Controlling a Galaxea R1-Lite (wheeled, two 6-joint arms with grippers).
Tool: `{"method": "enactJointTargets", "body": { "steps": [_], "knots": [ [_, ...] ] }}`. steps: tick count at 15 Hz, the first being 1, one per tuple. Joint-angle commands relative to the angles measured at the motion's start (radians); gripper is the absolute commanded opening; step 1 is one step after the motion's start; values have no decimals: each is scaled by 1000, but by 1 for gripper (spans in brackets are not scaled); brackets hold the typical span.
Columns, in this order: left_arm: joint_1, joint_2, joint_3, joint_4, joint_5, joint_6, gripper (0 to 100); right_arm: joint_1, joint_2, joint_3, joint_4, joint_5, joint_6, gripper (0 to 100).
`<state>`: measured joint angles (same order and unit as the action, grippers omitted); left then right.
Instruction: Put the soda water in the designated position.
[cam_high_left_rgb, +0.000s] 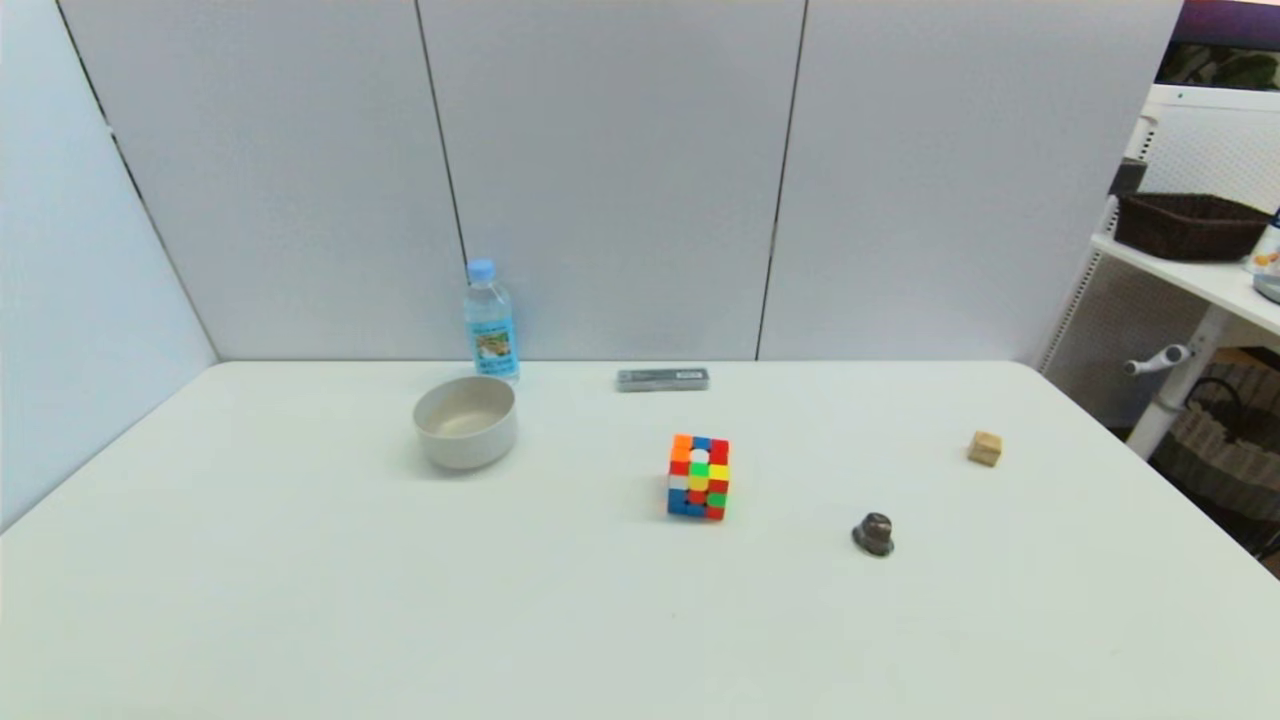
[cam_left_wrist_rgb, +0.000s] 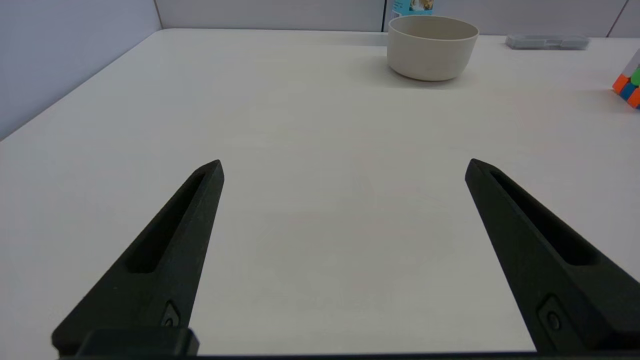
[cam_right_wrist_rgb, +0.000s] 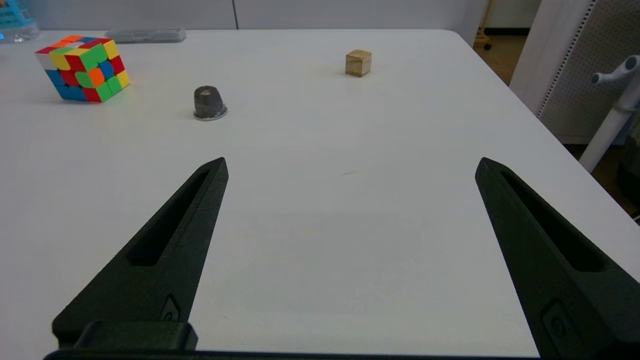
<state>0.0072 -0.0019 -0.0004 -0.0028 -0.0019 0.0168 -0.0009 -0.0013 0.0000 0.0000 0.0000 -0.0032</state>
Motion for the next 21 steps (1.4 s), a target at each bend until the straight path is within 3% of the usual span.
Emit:
{"method": "enactJointTargets", "body": {
  "steps": [1, 21],
  "knots": [
    [0, 3, 0, 0, -1, 17, 100, -1, 1, 0, 0, 0, 0, 100],
    [0, 2, 0, 1, 0, -20, 100, -1, -2, 0, 0, 0, 0, 100]
  ]
}}
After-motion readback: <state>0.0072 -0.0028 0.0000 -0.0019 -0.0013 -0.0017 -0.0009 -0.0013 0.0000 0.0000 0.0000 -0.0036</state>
